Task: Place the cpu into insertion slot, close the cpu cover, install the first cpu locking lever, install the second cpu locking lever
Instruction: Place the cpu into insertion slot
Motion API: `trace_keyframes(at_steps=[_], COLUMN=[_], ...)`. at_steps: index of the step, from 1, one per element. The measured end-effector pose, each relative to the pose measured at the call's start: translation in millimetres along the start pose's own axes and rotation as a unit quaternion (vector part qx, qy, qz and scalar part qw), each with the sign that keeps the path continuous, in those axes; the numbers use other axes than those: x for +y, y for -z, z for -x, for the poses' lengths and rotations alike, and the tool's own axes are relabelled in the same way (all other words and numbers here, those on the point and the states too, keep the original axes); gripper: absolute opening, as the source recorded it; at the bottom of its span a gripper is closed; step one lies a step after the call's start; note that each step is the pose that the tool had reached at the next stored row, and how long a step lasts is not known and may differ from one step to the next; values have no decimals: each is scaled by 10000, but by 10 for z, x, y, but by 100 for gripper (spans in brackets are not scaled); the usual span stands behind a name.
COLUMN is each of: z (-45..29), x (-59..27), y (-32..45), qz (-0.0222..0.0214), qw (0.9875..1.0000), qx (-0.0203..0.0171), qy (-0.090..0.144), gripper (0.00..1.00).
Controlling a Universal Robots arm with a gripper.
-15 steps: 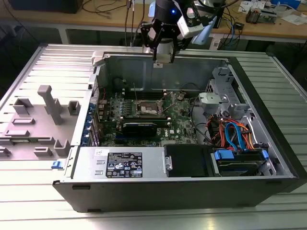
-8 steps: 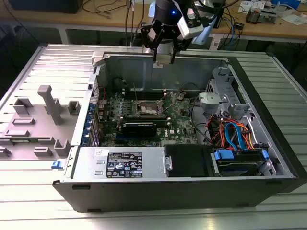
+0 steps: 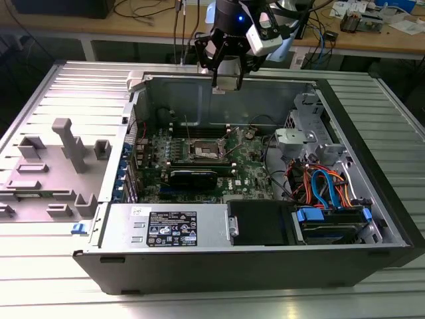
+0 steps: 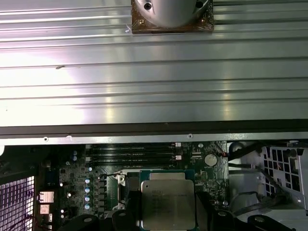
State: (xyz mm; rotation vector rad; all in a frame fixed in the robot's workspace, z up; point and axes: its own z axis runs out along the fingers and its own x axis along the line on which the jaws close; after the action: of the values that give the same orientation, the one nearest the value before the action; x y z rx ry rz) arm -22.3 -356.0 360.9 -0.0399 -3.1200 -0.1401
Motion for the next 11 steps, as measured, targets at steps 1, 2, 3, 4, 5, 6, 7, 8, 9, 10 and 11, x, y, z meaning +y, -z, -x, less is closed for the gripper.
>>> trace_keyframes(at_steps=[1, 2, 3, 4, 5, 6, 7, 8, 9, 10, 11], z=[0, 1, 1, 1, 1, 1, 0, 1, 1, 1, 2], x=[-2, -8, -13, -21, -28, -34, -38, -40, -40, -40, -40], y=[0, 1, 0, 1, 1, 2, 1, 2, 2, 2, 2], qz=[0, -1, 0, 0, 0, 0, 1, 0, -1, 0, 0], qw=[10000, 10000, 10000, 10000, 10000, 10000, 10000, 10000, 10000, 10000, 10000], qx=[0, 0, 0, 0, 0, 0, 0, 0, -1, -2, -4], qy=[0, 1, 1, 0, 0, 0, -1, -1, -11, -29, -47], gripper=[54, 54, 54, 54, 54, 54, 54, 54, 54, 54, 54])
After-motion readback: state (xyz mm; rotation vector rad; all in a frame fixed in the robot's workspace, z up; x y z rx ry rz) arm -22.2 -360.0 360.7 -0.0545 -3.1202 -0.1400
